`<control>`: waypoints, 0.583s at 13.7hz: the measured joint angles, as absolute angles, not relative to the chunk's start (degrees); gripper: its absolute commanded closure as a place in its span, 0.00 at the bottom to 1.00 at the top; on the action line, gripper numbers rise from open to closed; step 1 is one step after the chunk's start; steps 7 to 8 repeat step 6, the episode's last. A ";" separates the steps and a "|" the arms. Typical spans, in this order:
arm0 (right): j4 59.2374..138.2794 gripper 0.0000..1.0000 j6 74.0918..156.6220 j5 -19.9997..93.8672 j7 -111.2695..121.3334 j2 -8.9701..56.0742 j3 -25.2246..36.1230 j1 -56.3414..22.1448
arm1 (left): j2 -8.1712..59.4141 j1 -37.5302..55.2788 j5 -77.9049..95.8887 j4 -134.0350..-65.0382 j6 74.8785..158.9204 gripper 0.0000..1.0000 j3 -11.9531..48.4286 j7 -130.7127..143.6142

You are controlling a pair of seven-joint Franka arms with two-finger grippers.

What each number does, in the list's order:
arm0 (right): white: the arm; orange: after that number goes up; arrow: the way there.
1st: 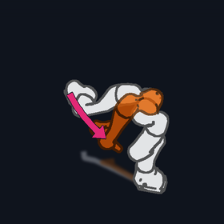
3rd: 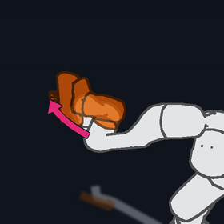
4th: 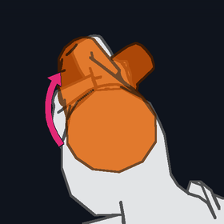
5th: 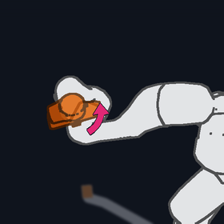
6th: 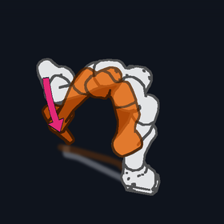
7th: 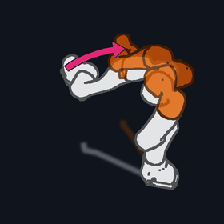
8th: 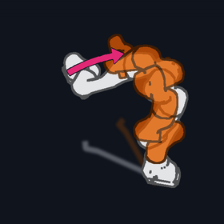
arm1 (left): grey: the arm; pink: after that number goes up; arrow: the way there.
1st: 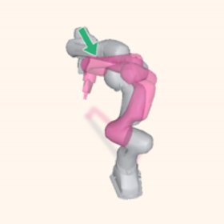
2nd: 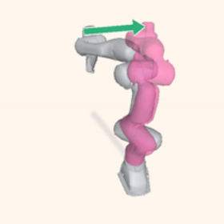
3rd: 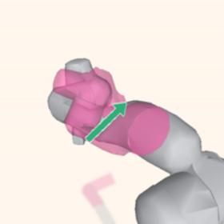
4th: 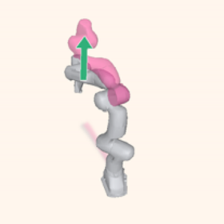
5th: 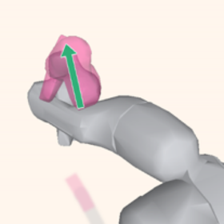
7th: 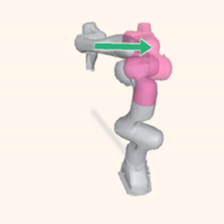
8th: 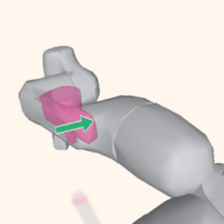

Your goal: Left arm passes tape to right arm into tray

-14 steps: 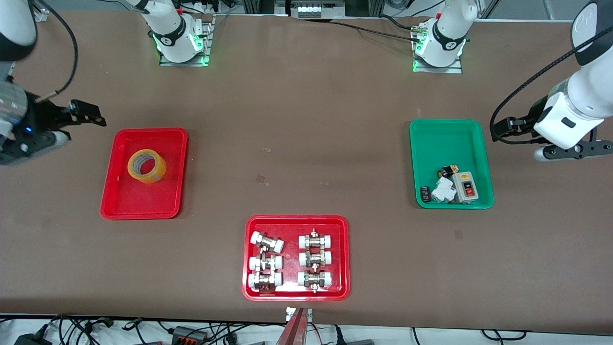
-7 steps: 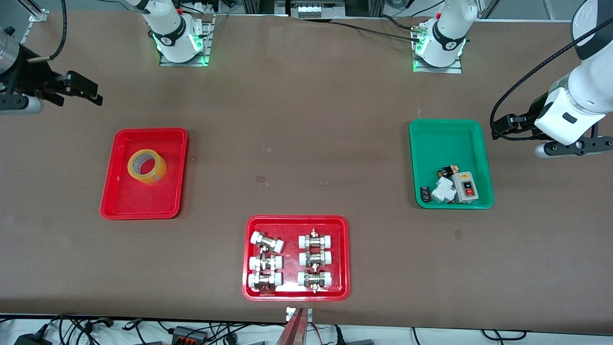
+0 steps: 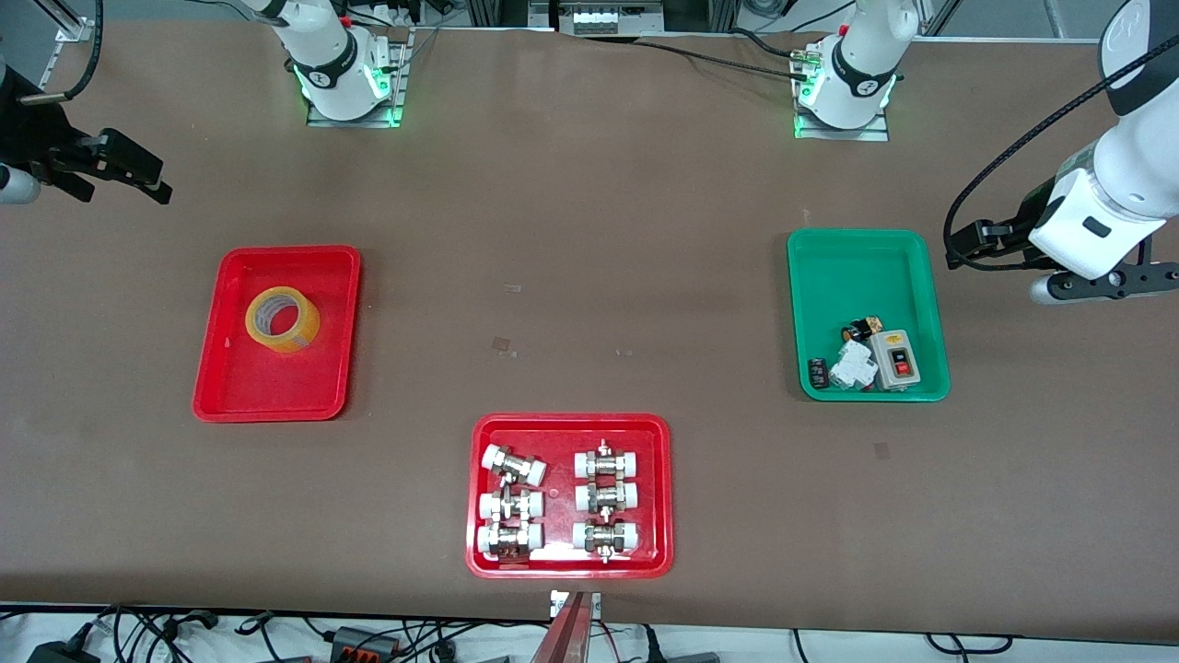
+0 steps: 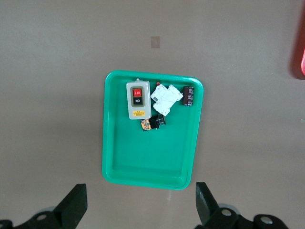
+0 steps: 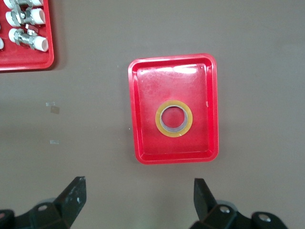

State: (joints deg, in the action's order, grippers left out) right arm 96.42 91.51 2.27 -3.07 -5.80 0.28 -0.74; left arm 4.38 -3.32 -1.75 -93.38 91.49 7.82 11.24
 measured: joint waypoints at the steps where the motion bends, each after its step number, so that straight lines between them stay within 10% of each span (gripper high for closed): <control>1: 96.22 0.00 91.46 2.26 -3.08 -5.73 0.28 -0.73 | 4.38 -3.32 -1.75 -93.38 91.49 0.00 7.82 11.24; 8: 96.19 0.00 87.94 2.26 -3.08 -5.55 0.29 -0.73 | 4.38 -3.30 -1.75 -93.38 91.53 0.00 7.85 11.25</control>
